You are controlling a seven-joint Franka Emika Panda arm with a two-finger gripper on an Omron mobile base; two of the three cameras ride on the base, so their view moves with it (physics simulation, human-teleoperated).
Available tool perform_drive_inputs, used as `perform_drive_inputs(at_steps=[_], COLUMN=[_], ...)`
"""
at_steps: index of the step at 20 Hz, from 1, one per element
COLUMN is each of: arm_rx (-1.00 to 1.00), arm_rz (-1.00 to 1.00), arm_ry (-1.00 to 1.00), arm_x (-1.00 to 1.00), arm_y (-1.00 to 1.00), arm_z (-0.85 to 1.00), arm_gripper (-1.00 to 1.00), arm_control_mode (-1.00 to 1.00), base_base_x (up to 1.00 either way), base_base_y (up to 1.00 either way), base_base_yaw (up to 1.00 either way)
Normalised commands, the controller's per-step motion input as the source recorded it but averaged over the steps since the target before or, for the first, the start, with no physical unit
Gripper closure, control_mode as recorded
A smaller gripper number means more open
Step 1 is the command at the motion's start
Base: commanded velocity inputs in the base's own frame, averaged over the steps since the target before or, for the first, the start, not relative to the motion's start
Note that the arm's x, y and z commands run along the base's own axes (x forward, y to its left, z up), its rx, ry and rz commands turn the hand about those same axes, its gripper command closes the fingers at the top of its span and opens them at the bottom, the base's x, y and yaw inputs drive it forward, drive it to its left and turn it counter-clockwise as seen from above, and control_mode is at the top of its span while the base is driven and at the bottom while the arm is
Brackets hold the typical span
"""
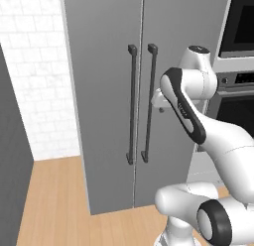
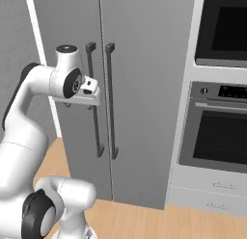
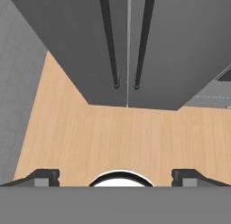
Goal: Take the strawberry from the fridge and place it on top of the pancake, located on the dining counter.
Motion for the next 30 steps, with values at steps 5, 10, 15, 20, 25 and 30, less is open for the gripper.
perform_drive_inputs(at_steps=[5,10,15,20,25,30], arm_rx=[0.0,0.0,0.0,0.0,0.0,0.0], arm_rz=[0.0,0.0,0.0,0.0,-0.05,-0.11], arm_ry=[0.0,0.0,-0.13,-0.35,-0.23,-0.17], arm_x=[0.0,0.0,0.52,0.79,0.57,0.26], arm_y=[0.0,0.0,-0.08,-0.03,-0.04,-0.28], arm_z=[0.0,0.0,-0.14,-0.17,-0.07,0.0], arm_gripper=[-1.0,-1.0,-1.0,-1.0,-1.0,-1.0], arm_control_mode=[1.0,1.0,-1.0,-1.0,-1.0,-1.0], base_base_x=[-0.43,-0.07,0.05,0.0,0.0,0.0], base_base_y=[0.03,0.19,0.0,0.0,0.0,0.0], base_base_yaw=[0.0,0.0,0.0,0.0,0.0,0.0])
